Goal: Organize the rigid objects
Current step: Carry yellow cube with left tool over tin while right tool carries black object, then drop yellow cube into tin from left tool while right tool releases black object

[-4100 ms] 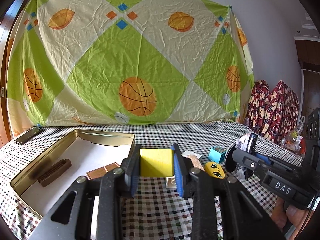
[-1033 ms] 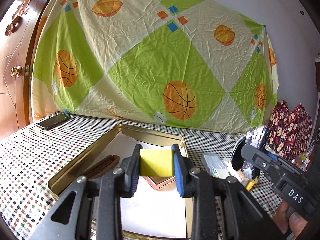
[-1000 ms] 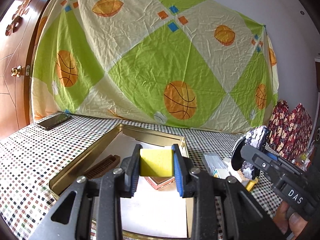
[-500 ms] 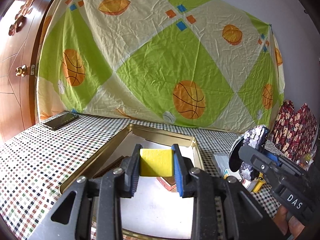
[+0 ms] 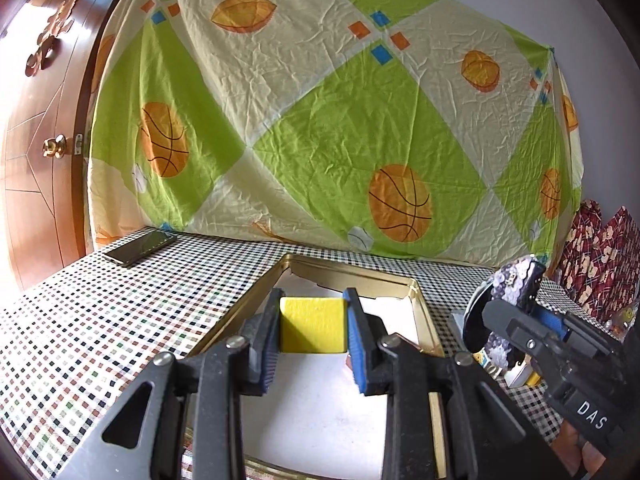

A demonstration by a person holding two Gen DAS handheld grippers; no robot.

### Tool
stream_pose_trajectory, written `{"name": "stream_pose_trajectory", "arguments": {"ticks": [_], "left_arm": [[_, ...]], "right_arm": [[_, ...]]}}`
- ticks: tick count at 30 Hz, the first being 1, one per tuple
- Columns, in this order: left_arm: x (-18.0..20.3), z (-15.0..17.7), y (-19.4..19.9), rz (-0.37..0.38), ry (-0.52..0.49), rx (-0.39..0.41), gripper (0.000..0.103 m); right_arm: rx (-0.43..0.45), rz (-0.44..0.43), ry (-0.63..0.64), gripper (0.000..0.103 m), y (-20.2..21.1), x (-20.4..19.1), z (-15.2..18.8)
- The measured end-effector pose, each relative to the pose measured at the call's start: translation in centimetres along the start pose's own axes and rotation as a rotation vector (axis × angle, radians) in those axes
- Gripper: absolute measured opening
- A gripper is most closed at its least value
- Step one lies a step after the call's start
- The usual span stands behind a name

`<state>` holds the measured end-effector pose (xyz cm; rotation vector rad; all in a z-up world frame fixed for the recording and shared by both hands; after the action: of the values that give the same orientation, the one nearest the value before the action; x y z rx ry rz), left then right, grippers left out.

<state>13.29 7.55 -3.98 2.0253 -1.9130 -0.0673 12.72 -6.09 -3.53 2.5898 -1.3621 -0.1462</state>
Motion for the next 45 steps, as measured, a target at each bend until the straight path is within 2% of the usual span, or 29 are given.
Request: {"name": "stream_pose_trajectory", "arguments": {"ticks": [10, 18, 27, 37, 45], "left_arm": [[-1.6, -0.1, -0.6, -0.016, 0.007, -0.019, 0.028], [-2.3, 0.2, -2.0, -0.04, -0.005, -0.077, 0.028], [-2.7, 0.2, -3.9, -0.031, -0.023, -0.163, 0.028], [-1.6, 1.3, -7.0, 0.001, -0.054, -0.316, 0.028], [-1.6, 1.4, -8.6, -0.027, -0.114, -0.391, 0.028]], "right_arm": [[-0.041, -0.018, 0.039, 0.03, -1.8, -1.7, 0.2], [-0.073, -0.025, 0.056, 0.03, -3.2, -2.4, 0.5], [-0.122, -0.033, 0.085, 0.03, -5.1, -2.8, -0.1], [-0.275, -0.046, 0.032, 0.03, -9.1, -1.3, 0.8], [-0.369, -0.023, -0.014, 0.03, -12.3, 0.8, 2.1]]}}
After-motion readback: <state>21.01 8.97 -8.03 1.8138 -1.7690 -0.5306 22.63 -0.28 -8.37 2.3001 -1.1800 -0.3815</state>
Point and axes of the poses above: each gripper's, at about its wrist camera, not at the fingertips, and y roughly against the way its jaws point, x to its right, z to its underside, the point moved 10 cm from there along -y, roughly the way its jaws point, and after that the axes turned 3 degrees about y, right-handed, at the moved point
